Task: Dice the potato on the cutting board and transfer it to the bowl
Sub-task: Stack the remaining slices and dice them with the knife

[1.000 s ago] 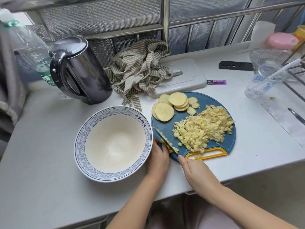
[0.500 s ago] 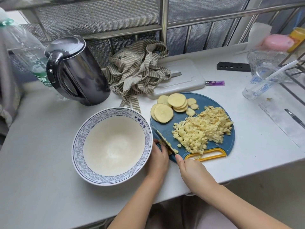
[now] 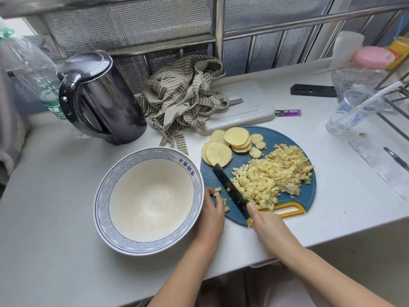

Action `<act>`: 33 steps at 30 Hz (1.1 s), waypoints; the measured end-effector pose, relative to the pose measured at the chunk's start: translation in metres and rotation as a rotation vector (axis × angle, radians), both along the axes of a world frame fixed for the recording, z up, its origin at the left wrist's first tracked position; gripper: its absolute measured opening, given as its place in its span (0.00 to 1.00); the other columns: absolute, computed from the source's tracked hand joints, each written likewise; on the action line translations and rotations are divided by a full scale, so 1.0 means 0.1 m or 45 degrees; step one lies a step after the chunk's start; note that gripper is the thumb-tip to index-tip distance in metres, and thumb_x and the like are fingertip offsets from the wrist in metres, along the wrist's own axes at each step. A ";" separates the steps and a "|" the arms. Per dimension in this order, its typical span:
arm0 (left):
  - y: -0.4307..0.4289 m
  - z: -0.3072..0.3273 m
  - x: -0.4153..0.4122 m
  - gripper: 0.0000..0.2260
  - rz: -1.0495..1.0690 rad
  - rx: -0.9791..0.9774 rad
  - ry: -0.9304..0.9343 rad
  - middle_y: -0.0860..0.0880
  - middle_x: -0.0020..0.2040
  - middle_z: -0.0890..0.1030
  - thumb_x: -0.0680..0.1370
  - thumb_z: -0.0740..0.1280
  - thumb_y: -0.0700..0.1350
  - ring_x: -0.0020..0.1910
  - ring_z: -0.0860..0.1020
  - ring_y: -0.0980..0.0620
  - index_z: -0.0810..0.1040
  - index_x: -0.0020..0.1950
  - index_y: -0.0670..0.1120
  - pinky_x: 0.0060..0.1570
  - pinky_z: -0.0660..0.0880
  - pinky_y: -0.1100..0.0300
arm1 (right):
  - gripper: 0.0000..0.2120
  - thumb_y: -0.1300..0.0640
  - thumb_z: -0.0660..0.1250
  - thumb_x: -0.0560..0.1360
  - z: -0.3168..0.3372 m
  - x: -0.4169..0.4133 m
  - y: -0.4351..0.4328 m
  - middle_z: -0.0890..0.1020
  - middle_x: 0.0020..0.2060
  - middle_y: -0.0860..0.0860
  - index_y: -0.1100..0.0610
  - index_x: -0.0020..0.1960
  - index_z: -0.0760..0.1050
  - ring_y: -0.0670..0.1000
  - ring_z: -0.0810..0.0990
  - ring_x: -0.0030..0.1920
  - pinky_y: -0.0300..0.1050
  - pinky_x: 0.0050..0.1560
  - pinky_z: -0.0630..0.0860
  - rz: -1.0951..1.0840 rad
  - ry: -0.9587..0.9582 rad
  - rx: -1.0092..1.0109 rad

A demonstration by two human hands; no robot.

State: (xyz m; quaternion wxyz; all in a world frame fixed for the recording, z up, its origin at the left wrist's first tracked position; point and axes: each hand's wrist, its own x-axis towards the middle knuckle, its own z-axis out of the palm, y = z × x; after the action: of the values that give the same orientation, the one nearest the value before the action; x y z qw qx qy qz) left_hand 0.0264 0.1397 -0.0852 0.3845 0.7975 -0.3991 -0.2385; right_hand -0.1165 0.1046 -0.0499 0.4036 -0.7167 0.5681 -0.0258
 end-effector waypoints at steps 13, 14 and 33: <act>-0.18 0.05 -0.02 0.12 -0.150 -0.154 -0.012 0.46 0.54 0.82 0.81 0.60 0.36 0.53 0.79 0.52 0.78 0.62 0.40 0.55 0.73 0.65 | 0.29 0.37 0.48 0.78 0.08 -0.20 -0.05 0.67 0.20 0.47 0.57 0.29 0.63 0.45 0.66 0.24 0.45 0.32 0.61 -0.100 -0.233 0.101; -0.16 0.05 0.00 0.12 -0.159 -0.169 -0.029 0.47 0.54 0.81 0.81 0.60 0.35 0.52 0.78 0.53 0.78 0.62 0.39 0.53 0.70 0.72 | 0.28 0.36 0.48 0.77 0.07 -0.20 -0.03 0.66 0.19 0.47 0.56 0.29 0.63 0.44 0.64 0.22 0.44 0.32 0.60 -0.115 -0.271 0.100; 0.31 -0.10 0.08 0.10 -0.201 0.000 -0.028 0.60 0.51 0.76 0.78 0.68 0.49 0.53 0.73 0.62 0.73 0.58 0.51 0.55 0.68 0.66 | 0.28 0.35 0.50 0.76 0.00 -0.27 0.07 0.63 0.20 0.46 0.55 0.29 0.63 0.45 0.61 0.23 0.46 0.32 0.57 -0.130 -0.419 0.098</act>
State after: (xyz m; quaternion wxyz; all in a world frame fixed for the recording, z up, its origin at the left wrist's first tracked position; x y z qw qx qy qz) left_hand 0.0349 0.1706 -0.0952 0.3603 0.7661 -0.4649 -0.2592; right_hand -0.1434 0.1113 -0.0494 0.5164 -0.6571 0.5306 -0.1415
